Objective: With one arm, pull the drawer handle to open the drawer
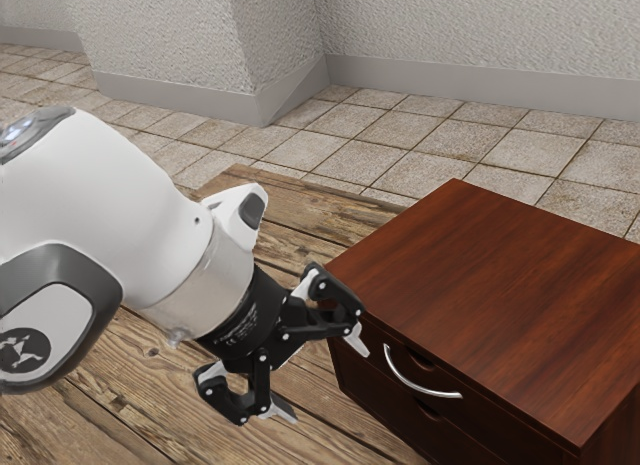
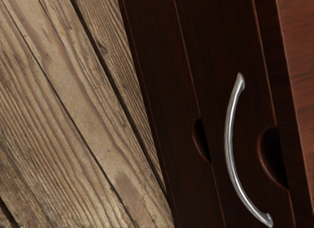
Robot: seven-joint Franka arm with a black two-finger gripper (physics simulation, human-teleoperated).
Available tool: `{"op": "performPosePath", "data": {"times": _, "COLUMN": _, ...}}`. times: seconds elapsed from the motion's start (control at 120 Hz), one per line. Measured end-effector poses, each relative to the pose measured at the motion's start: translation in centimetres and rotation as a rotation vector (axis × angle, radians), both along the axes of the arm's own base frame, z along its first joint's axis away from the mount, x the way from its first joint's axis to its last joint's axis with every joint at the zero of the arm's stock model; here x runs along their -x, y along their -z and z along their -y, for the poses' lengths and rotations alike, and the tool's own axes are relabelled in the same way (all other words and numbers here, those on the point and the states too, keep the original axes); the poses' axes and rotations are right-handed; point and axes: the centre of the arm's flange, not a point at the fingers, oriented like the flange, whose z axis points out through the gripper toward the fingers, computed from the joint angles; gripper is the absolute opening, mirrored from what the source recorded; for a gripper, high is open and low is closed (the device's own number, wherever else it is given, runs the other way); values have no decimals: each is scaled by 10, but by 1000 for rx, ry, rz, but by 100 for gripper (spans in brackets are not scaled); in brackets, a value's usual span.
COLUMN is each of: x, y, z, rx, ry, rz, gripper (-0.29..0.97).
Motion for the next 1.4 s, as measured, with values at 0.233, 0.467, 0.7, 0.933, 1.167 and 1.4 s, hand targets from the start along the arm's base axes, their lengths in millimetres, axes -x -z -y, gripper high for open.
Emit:
{"op": "performPosePath", "data": {"times": 0.233, "x": -5, "y": 16, "z": 17, "rx": 32, "ry": -83, "rz": -3, "gripper": 65}}
{"op": "performPosePath", "data": {"times": 0.467, "x": -11, "y": 29, "z": 31, "rx": 51, "ry": -136, "rz": -13, "gripper": 65}}
{"op": "performPosePath", "data": {"times": 0.7, "x": -21, "y": 43, "z": 35, "rx": 68, "ry": -188, "rz": -32, "gripper": 64}}
{"op": "performPosePath", "data": {"times": 0.933, "x": -33, "y": 55, "z": 32, "rx": 82, "ry": -236, "rz": -50, "gripper": 63}}
{"op": "performPosePath", "data": {"times": 1.167, "x": -40, "y": 58, "z": 30, "rx": 98, "ry": -268, "rz": -50, "gripper": 63}}
{"op": "performPosePath", "data": {"times": 1.4, "x": -46, "y": 60, "z": 29, "rx": 113, "ry": -289, "rz": -48, "gripper": 62}}
